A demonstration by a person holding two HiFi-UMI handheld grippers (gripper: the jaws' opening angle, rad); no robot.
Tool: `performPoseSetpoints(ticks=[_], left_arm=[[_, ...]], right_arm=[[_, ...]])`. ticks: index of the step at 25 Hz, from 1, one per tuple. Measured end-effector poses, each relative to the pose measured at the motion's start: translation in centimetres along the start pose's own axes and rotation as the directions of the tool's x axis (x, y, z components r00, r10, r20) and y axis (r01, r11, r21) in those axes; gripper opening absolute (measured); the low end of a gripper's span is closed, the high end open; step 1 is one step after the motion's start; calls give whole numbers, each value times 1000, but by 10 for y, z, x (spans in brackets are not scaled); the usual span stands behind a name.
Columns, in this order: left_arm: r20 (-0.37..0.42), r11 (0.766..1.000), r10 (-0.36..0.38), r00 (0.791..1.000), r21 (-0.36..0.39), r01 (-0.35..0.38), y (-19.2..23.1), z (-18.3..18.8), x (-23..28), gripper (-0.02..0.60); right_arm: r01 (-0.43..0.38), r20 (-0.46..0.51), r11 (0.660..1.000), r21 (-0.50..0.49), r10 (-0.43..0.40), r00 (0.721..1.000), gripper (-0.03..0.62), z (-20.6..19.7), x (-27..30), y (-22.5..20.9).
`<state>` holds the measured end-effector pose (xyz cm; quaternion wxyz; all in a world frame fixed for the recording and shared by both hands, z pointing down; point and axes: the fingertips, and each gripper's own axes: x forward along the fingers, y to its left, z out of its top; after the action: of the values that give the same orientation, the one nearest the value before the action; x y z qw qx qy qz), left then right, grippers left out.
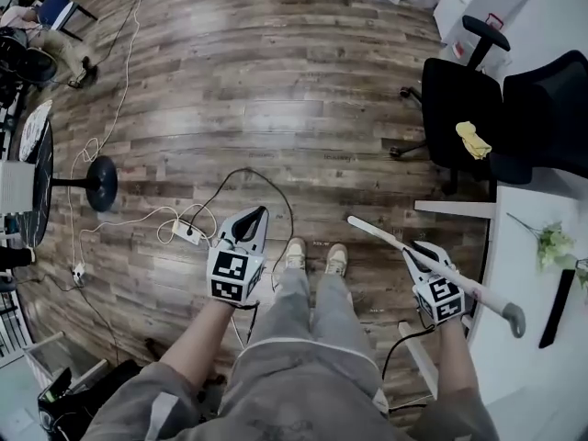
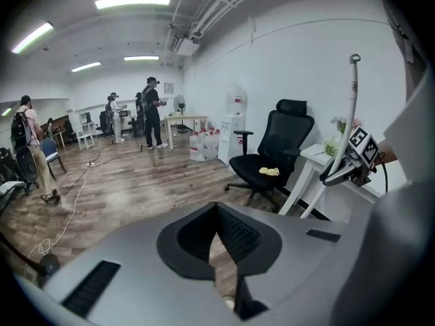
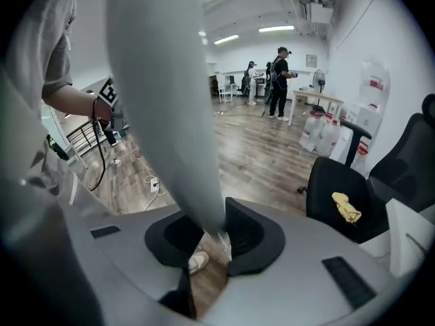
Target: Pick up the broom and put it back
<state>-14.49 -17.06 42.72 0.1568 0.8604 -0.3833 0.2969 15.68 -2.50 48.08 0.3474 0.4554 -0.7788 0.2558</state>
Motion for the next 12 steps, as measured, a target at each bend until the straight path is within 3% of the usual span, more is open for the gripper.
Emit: performPoseSetpoints(ticks=[5,12], left_arm=[[-74,1000,-11,997,-14,10,11,-42,30,17],[-90,999,-39,995,-7,39,32,-83,95,17]], right_arm=[[-68,-96,998,4,68,993,98,-29,33,-5],[-212,-191,976,-47,199,961,98,-34,116,-22]])
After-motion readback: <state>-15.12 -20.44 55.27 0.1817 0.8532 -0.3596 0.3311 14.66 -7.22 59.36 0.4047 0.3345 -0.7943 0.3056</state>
